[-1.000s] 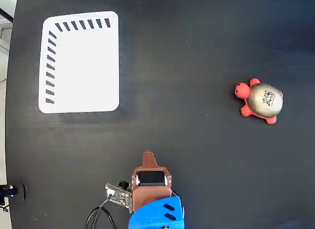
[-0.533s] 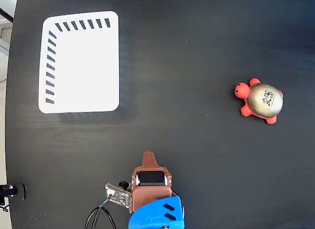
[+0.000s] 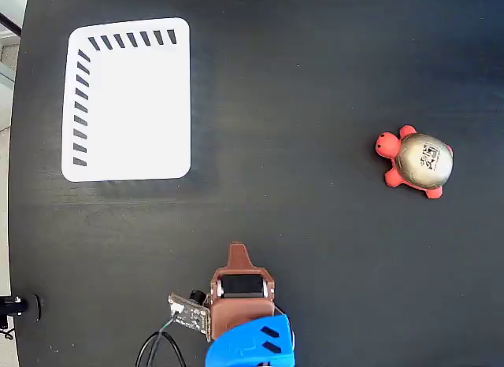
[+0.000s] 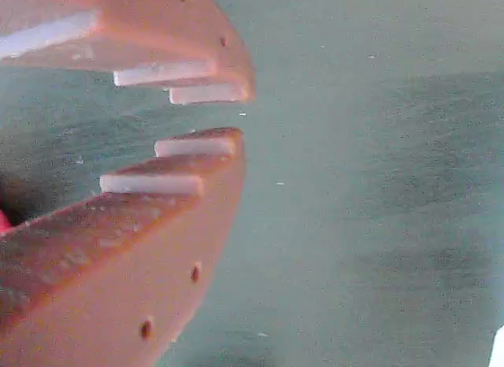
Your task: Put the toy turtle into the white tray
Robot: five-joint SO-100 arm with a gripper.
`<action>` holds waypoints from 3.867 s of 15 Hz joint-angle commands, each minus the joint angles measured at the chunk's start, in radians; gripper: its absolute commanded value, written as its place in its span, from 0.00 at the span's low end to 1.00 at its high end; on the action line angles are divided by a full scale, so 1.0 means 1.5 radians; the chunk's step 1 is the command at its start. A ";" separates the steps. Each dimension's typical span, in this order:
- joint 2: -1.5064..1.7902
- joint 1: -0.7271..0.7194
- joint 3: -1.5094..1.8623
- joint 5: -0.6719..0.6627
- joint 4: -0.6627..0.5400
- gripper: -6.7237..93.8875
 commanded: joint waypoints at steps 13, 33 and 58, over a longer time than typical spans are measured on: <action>-0.661 0.329 -0.664 -0.142 0.102 0.07; -1.415 0.563 -1.351 -0.338 0.258 0.63; -1.668 0.563 -1.498 -0.328 0.267 0.62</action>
